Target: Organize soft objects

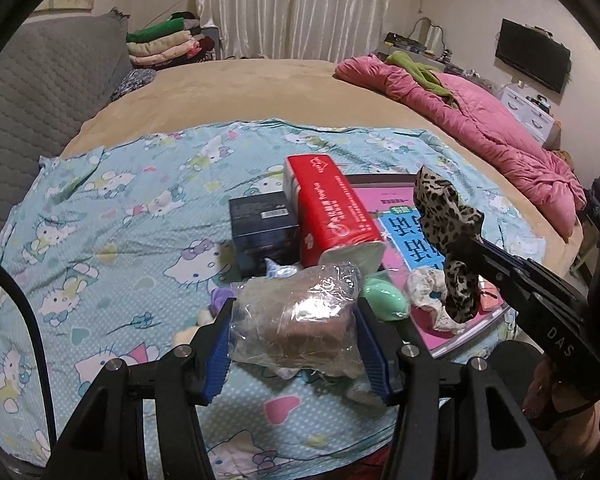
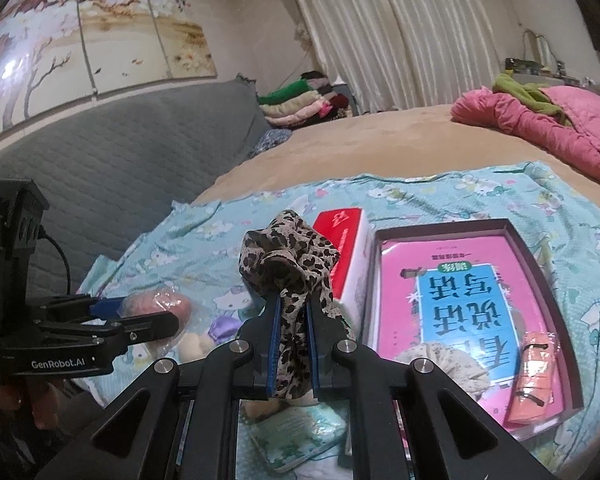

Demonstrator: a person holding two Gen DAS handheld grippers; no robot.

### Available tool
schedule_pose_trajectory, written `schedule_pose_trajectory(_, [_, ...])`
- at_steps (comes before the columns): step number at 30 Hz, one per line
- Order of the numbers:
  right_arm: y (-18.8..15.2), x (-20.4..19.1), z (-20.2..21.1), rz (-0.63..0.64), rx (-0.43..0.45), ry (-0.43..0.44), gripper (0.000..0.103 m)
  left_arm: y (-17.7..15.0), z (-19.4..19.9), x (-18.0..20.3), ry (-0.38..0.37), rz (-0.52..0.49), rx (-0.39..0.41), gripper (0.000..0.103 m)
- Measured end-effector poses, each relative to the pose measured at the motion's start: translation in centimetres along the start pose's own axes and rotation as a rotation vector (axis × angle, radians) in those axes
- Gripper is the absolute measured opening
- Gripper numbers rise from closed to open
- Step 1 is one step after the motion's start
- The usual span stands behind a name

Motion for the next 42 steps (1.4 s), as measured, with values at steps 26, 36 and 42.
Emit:
schedule_pose_trajectory(26, [3.0,7.4,4.6,-0.112,0.148,-0.139,0.012,3.8,-0.9,9.2,-0.1,-0.126,0.029,0.056])
schedule_pose_trajectory(36, [3.0,12.1,6.6,-0.184,0.19,-0.233,0.012,3.8,-2.9,11.9,-0.125,-0.156,0.001,0.056])
schedule_pose_trajectory(42, [3.0,14.1,7.7,-0.235,0.213,-0.27,0.012,3.7,-4.1,13.3,-0.134,-0.173,-0.015,0.056])
Point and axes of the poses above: each gripper's, at about its wrist camera, not at the fingertips, and z roughly against the way its jaws point, x to its right, y to its top, the point moved 8 cm from there along -z, roughly the way its jaws point, and after that the axes turned 3 degrees about x, right-handed, at the moved point
